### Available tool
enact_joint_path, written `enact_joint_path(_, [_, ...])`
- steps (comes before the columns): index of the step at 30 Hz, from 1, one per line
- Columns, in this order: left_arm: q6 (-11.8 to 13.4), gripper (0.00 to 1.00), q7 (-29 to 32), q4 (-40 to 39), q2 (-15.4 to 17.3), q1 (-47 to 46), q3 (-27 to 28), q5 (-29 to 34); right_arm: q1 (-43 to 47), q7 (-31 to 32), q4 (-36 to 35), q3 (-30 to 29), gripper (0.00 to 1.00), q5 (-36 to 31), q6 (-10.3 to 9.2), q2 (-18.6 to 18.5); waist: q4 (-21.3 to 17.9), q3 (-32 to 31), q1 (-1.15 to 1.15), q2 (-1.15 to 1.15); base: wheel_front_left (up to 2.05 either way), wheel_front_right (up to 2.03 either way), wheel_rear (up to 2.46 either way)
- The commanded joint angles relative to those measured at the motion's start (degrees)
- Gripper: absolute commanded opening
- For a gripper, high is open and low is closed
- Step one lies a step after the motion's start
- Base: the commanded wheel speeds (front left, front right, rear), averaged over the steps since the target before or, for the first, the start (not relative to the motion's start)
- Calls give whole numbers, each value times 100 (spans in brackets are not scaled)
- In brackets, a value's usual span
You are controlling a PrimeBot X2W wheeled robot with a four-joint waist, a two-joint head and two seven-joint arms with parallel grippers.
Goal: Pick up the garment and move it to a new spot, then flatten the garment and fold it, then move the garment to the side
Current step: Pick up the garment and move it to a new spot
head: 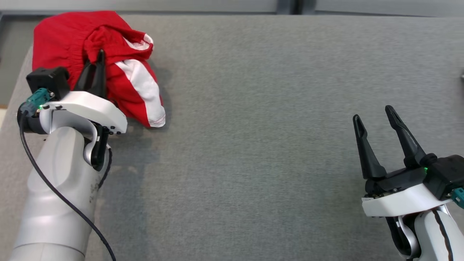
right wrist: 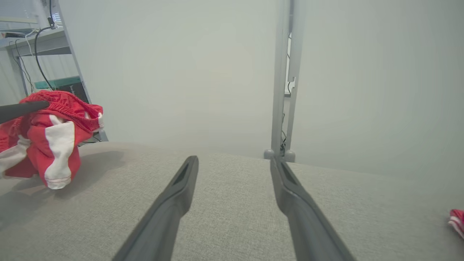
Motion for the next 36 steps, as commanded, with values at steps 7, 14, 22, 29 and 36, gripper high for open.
enact_joint_path(7, [-41, 0, 107, -897, -121, 498, -358, 42, 137, -32, -77, -198, 100, -1, -2, 154, -985, -557, 0, 0, 0, 0, 0])
enact_joint_path(14, [-46, 0, 452, -1700, -225, 893, -834, 23, 213, -32, -120, -247, 100, 35, -2, 290, -1655, -610, 0, 0, 0, 0, 0])
enact_joint_path(22, [-49, 0, 619, -2160, -253, 1172, -1537, 60, 217, -32, -139, -320, 100, 58, -2, 397, -2128, -592, 0, 0, 0, 0, 0])
enact_joint_path(29, [-49, 0, 703, -2185, -280, 1270, -2076, -144, 215, -32, -147, -335, 100, 61, -2, 449, -2319, -564, 0, 0, 0, 0, 0])
enact_joint_path(36, [84, 0, 1098, -1649, -314, 1489, -2112, -440, 219, -32, -145, -320, 100, 45, -2, 502, -2311, -492, 0, 0, 0, 0, 0])
